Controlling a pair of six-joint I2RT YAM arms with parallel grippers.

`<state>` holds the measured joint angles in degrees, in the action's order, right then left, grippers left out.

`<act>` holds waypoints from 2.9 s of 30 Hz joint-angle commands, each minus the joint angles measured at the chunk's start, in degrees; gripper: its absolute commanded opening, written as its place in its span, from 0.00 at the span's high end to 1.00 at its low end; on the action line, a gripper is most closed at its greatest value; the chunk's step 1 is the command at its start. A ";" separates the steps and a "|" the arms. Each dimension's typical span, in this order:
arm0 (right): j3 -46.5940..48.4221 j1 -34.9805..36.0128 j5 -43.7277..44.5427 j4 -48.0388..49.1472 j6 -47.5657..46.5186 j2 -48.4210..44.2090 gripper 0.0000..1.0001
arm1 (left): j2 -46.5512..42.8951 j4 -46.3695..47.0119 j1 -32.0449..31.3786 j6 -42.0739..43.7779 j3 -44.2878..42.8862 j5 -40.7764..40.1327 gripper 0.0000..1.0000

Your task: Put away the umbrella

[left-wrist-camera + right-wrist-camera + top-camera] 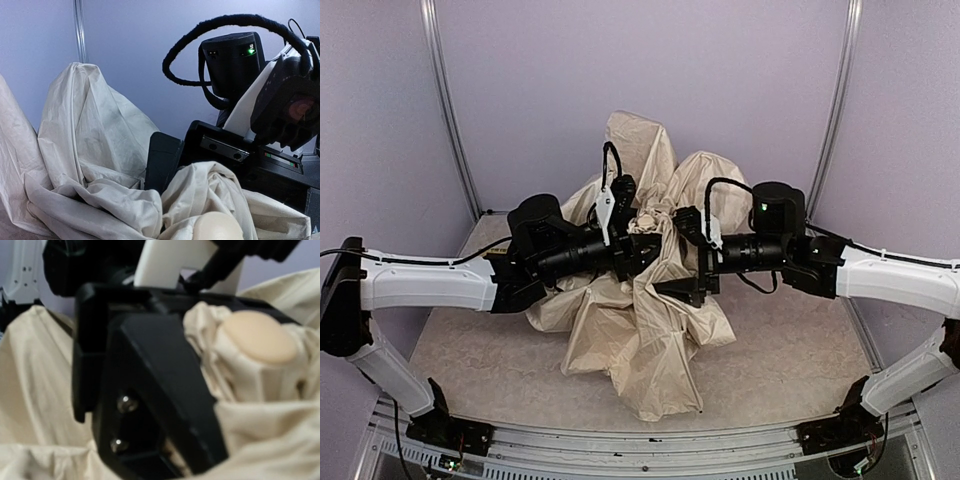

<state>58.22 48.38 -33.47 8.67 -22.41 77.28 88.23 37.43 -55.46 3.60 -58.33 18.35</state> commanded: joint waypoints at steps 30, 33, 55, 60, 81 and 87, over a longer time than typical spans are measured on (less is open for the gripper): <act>3.55 1.07 -15.84 -6.99 -7.21 1.68 0.03 | -5.35 9.46 -3.59 2.25 3.89 4.70 1.00; 3.83 1.99 -15.48 -4.21 -6.31 3.37 0.16 | -3.82 12.84 -4.13 0.31 3.70 5.43 1.00; -4.07 -2.15 -2.87 1.65 -0.77 -1.73 0.89 | -6.35 12.71 -5.25 2.24 4.25 -5.82 0.22; -5.97 -6.47 -1.72 4.48 4.89 -2.83 1.00 | -12.75 5.32 -5.62 9.53 4.90 -14.04 0.02; -3.54 -19.29 2.93 4.08 16.97 -5.05 1.00 | -26.67 -11.68 -0.09 9.29 17.60 -20.56 0.01; -3.80 -19.29 -6.98 3.83 14.97 -5.02 1.00 | -22.01 2.45 6.75 5.54 24.57 -19.05 0.01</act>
<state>52.01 29.23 -32.14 10.37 -6.72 74.22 62.78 31.29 -52.38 12.64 -35.16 -0.51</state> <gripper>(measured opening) 0.088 0.988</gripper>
